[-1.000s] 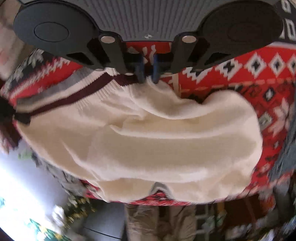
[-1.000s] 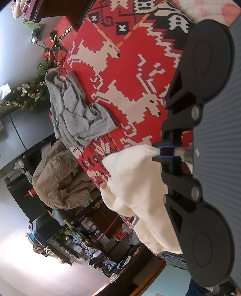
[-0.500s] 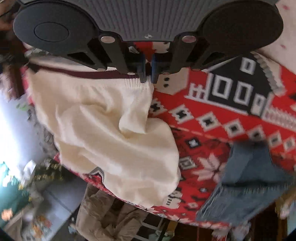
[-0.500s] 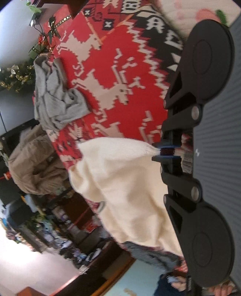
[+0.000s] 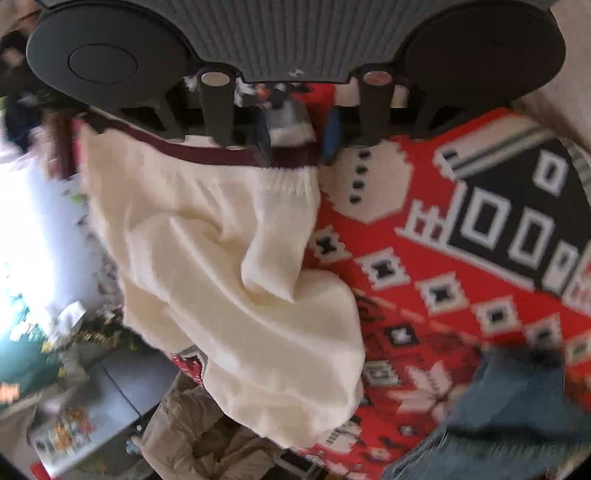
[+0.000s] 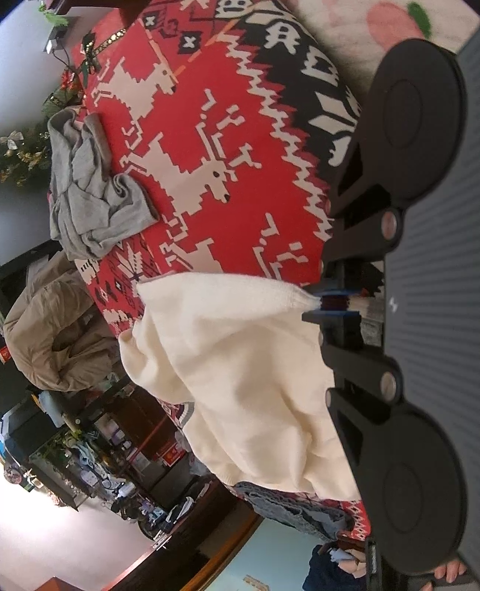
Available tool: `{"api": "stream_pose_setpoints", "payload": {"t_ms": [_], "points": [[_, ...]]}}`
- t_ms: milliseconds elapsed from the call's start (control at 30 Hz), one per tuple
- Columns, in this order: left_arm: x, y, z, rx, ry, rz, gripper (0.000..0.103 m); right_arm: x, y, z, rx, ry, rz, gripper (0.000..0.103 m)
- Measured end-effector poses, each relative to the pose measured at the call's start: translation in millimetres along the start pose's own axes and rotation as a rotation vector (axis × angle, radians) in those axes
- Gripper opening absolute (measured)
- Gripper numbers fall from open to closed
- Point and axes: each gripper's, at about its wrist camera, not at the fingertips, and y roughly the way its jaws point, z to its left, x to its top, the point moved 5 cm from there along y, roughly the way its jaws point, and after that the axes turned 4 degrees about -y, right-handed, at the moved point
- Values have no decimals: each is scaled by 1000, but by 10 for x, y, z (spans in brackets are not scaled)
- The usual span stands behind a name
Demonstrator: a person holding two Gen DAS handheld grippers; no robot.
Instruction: Fold clothes
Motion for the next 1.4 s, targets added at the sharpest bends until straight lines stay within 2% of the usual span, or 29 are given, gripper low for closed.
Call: {"api": "stream_pose_setpoints", "payload": {"t_ms": [33, 100, 200, 333, 467, 600, 700, 800, 833, 867, 900, 1133, 1233, 1333, 1400], "points": [[12, 7, -22, 30, 23, -4, 13, -1, 7, 6, 1, 1, 1, 8], [36, 14, -38, 36, 31, -6, 7, 11, 22, 5, -7, -2, 1, 8], [43, -8, -64, 70, 63, -21, 6, 47, 23, -9, 6, 12, 4, 8], [117, -253, 65, 76, 13, -52, 6, 99, 12, -21, 36, 42, 9, 7], [203, -522, 213, 95, 4, -109, 6, 134, -19, -19, 16, -4, 18, 7], [107, -356, 262, 114, 5, -63, 6, 169, -51, -17, -5, -51, 28, 7], [21, -273, 186, 132, 73, -56, 7, 38, 106, -52, -38, -47, 83, 7], [45, -291, 181, 134, 77, -71, 14, -7, 124, -16, -45, -60, 82, 13], [65, -318, 193, 137, 71, -84, 23, -3, 112, -6, -47, -67, 80, 16], [84, -344, 205, 139, 65, -97, 32, 8, 106, -5, -49, -76, 83, 23], [107, -371, 212, 141, 61, -111, 35, 26, 92, -6, -56, -86, 81, 25], [460, -534, 127, 109, 126, -210, 38, 372, -78, -34, -87, -149, 22, 34], [696, -526, 20, 86, 162, -243, 39, 661, -98, 3, -77, -185, 2, 34], [989, -481, -121, 83, 219, -279, 48, 985, -38, 97, -56, -210, -8, 34], [1191, -415, -207, 91, 263, -297, 48, 1226, 62, 179, -43, -230, -9, 34]]}}
